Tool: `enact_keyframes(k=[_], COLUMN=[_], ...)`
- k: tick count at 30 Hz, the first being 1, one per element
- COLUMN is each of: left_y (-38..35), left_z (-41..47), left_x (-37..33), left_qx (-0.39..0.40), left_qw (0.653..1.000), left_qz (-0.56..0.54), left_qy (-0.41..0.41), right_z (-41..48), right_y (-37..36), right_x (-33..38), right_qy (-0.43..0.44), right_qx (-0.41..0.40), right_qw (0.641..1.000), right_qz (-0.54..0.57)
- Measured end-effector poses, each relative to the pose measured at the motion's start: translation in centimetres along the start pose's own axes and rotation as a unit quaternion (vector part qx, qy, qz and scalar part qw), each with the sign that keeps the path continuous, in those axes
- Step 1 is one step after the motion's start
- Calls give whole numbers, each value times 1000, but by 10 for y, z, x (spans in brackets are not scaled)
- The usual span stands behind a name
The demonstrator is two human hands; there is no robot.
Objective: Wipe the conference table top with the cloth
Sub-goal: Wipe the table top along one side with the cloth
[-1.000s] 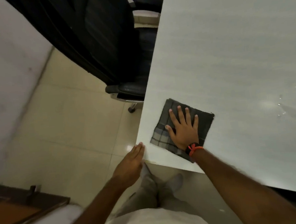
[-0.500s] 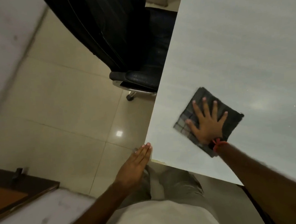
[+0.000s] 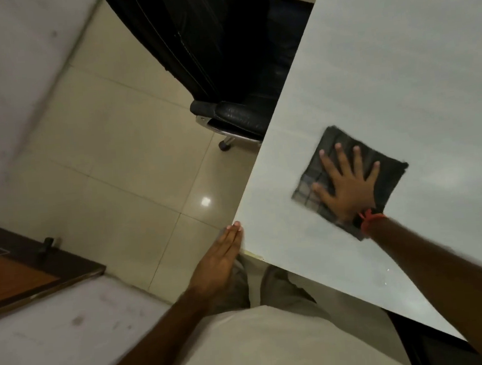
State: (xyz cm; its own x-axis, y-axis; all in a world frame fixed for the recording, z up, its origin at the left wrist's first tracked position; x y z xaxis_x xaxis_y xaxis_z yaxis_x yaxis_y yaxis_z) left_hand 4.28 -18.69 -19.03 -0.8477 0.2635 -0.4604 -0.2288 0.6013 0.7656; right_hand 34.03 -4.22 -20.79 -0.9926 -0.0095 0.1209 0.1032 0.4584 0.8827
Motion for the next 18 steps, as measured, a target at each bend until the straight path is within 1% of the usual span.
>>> enact_keyframes(k=[1, 2, 3, 4, 5, 6, 7, 8, 9, 10, 11, 13, 14, 15, 16, 17, 18], left_y=[-1, -3, -4, -3, 0, 4, 7, 9, 10, 8, 7, 3, 1, 0, 0, 2, 4], left_z=[-1, -2, -3, -5, -6, -6, -7, -7, -7, -7, -7, -7, -7, -7, -7, -7, -6], left_x=[0, 1, 1, 2, 3, 3, 3, 2, 1, 1, 0, -1, 0, 1, 2, 2, 2], left_qx=[2, -3, -10, -18, -25, -34, -38, -39, -35, -32, -28, -21, -16, -10, -7, -2, -1], left_qw=[1000, 1000, 999, 998, 996, 994, 993, 993, 994, 995, 995, 995, 995, 994, 993, 991, 989], left_qz=[-4, -13, -31, -55, -79, -95, -101, -98, -90, -82, -78, -77, -80, -86, -95, -109, -126], left_qy=[7, 13, 21, 31, 41, 47, 51, 50, 50, 49, 51, 53, 56, 60, 65, 73, 80], right_z=[7, 9, 7, -2, -19, -41, -57, -62, -56, -46, -30, 7, 17, 18, 10, -4, -25], right_y=[6, 8, 3, -7, -24, -42, -54, -57, -52, -42, -32, -10, -1, 2, -2, -13, -29], right_x=[1, 16, 42, 76, 113, 141, 155, 157, 152, 144, 131, 94, 80, 78, 87, 106, 130], right_qy=[-38, -43, -8, 69, 167, 258, 319, 355, 372, 365, 335, 212, 146, 102, 91, 120, 182], right_qx=[-13, -21, -17, 2, 22, 38, 49, 53, 46, 30, 22, 4, -3, -6, -7, 5, 27], right_qw=[999, 999, 1000, 997, 984, 960, 938, 923, 916, 919, 932, 972, 987, 993, 995, 991, 981], right_qz=[18, 18, 5, -22, -63, -102, -126, -136, -142, -143, -139, -103, -72, -50, -45, -52, -67])
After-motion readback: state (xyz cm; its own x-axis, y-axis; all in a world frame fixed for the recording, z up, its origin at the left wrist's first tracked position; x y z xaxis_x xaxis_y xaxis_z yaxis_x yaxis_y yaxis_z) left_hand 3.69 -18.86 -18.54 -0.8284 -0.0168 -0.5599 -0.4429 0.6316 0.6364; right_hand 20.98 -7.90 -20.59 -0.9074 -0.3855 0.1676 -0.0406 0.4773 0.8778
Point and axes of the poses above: each hand's wrist, its own z-axis towards the middle knuckle, its own y-axis out of the back of the hand, x = y × z, the point moved 10 cm from there along z, towards the middle knuckle, and after that the axes turned 9 degrees about x, right-handed, at the moved point
